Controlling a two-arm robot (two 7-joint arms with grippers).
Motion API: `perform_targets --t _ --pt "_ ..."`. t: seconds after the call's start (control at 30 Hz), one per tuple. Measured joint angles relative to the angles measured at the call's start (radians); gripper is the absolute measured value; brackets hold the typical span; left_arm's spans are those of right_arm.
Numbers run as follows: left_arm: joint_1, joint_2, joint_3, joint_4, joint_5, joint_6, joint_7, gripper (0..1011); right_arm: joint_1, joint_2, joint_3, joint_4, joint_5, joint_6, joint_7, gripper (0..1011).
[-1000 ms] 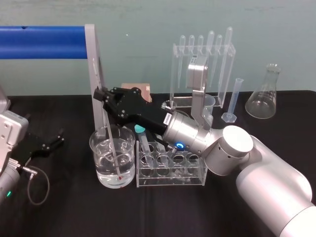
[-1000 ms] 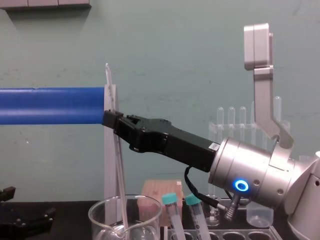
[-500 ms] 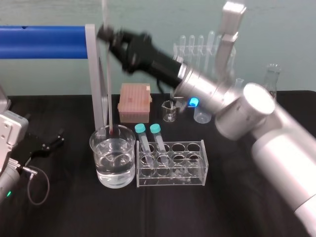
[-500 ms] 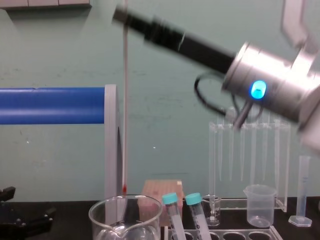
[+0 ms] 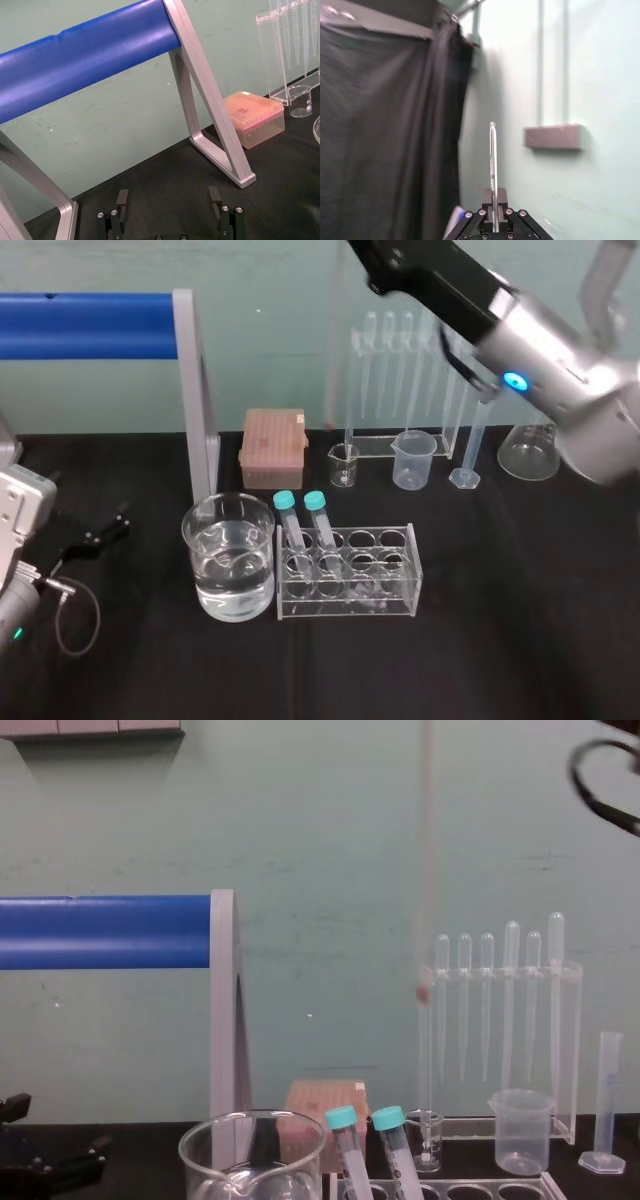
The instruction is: Hold the thermometer with one hand and immerse one end into the beaker, then reinsert it into the test tube rack.
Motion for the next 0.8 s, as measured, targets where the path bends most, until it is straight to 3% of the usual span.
perform_targets --t 0.07,0.1,0.17,0.27,0.47,0.8 --pt "0.0 0.0 0.0 0.0 0.0 0.0 0.0 1008 -0.053 0.039 0.017 -0.041 -0.004 0.016 -0.038 57" --pt "0.0 0.0 0.0 0.0 0.0 0.0 0.0 1008 -0.053 0.039 0.017 -0.041 -0.004 0.016 -0.038 57" --pt "0.0 0.0 0.0 0.0 0.0 0.0 0.0 1008 -0.119 0.075 0.032 -0.082 -0.005 0.034 -0.073 57" --pt "0.0 0.0 0.0 0.0 0.0 0.0 0.0 1008 -0.169 0.094 0.039 -0.104 -0.005 0.043 -0.096 57" --pt "0.0 0.0 0.0 0.0 0.0 0.0 0.0 1008 -0.221 0.094 0.03 -0.104 -0.006 0.041 -0.103 57" --pt "0.0 0.0 0.0 0.0 0.0 0.0 0.0 1008 -0.234 0.077 0.002 -0.063 -0.011 0.032 -0.076 57"
